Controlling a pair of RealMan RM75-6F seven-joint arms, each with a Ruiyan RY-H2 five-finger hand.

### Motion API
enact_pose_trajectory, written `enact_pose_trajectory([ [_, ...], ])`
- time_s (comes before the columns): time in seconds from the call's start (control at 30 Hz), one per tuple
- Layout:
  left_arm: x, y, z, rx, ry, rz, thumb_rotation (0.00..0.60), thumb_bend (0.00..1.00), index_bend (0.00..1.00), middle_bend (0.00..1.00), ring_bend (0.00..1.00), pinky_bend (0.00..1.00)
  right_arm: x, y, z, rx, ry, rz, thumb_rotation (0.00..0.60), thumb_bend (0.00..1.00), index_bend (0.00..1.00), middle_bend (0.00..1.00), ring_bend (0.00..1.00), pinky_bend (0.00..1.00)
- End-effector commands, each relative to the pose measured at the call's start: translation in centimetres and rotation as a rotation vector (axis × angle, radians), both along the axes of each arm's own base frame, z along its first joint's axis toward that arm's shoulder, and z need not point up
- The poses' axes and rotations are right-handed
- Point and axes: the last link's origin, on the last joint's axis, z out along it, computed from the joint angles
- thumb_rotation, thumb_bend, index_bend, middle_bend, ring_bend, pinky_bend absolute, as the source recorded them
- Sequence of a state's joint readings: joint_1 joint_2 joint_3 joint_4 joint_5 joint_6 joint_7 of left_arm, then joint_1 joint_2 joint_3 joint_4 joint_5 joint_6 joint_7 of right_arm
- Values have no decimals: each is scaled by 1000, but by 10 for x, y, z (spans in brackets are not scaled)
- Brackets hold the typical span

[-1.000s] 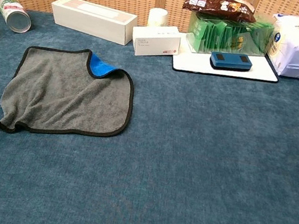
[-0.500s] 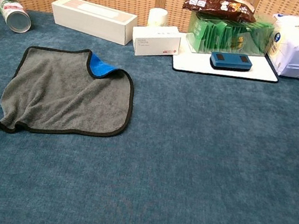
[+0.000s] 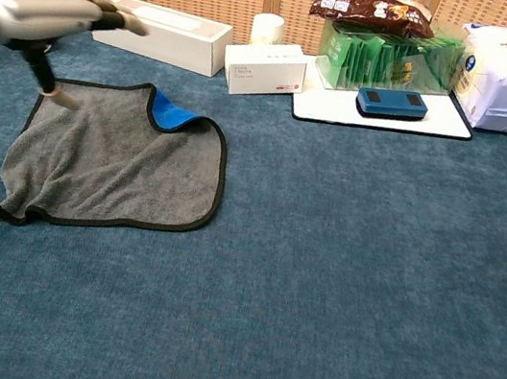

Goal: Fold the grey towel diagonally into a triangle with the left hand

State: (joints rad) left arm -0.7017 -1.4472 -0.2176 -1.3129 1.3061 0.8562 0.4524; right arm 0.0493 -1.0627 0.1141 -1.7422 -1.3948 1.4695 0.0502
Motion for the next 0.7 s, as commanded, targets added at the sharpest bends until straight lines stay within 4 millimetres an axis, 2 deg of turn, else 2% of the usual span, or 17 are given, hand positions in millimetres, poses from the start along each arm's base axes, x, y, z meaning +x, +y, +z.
enact_pose_trajectory([
  [0.03, 13, 12, -18, -15, 42, -17, 600, 1, 0, 0, 0, 83, -3, -3, 1, -2, -3, -11, 600, 0, 0, 0, 0, 0],
  [0.57, 50, 43, -66, -41, 136, -42, 600, 28, 1, 0, 0, 90, -14, -12, 8, -22, -27, -55, 600, 0, 0, 0, 0, 0],
  [0.7, 58, 49, -77, -46, 143, -41, 600, 28, 39, 0, 0, 90, -17, -13, 8, -24, -26, -64, 600, 0, 0, 0, 0, 0],
])
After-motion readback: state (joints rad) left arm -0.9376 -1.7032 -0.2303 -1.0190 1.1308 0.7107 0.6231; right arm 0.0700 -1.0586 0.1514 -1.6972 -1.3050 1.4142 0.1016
